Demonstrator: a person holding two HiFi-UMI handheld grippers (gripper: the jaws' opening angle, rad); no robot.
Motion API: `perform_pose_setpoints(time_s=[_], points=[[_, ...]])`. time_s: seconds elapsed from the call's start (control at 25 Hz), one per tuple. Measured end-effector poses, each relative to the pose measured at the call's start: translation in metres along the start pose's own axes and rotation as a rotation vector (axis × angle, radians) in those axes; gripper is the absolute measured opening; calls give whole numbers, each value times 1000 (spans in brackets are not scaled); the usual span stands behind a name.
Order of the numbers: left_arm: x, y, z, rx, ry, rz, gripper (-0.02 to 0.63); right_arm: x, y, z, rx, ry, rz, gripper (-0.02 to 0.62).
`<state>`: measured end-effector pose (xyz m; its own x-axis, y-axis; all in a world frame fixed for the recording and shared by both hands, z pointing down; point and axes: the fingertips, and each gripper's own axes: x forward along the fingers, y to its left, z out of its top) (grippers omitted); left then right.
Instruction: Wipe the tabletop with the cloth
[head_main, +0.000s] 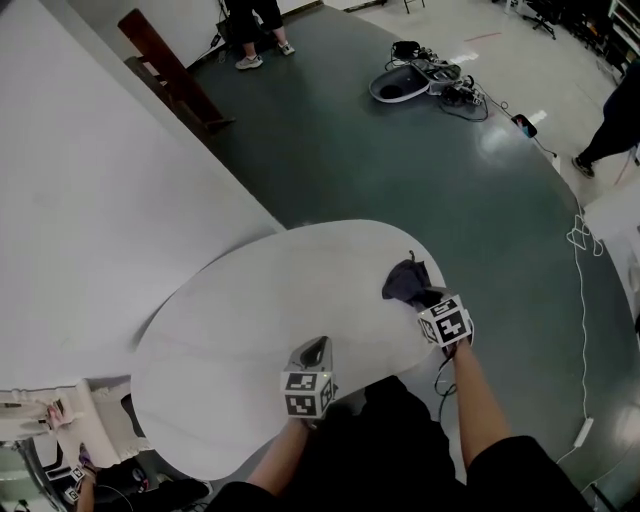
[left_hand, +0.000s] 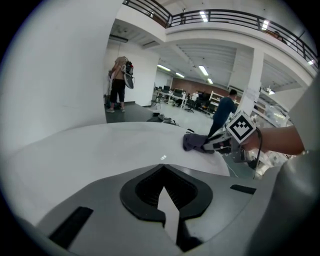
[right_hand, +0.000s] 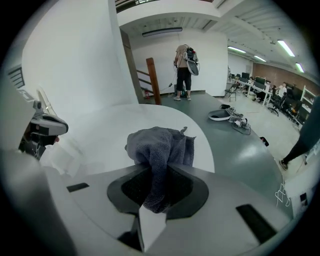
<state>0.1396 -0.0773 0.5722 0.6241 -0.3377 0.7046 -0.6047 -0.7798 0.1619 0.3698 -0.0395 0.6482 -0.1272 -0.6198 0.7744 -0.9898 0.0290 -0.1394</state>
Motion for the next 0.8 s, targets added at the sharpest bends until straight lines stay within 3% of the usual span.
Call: perform_pose_setpoints(time_s=[0.16, 0.32, 0.52, 0.6, 0.8], points=[[-7, 1, -3, -31, -14, 32, 6, 1, -25, 5, 50, 3, -84, 57], [-13, -1, -14, -53, -20, 56, 6, 10, -45, 26, 25, 6, -209, 57], [-25, 17, -25, -91, -26, 110, 6, 32, -46, 57, -149, 35, -379, 52], [-31, 30, -25, -100, -42, 125, 6, 44, -32, 69, -217, 41, -393, 51], [-47, 58, -27, -143, -63, 167, 6, 64, -9, 89, -265, 47, -356, 48]])
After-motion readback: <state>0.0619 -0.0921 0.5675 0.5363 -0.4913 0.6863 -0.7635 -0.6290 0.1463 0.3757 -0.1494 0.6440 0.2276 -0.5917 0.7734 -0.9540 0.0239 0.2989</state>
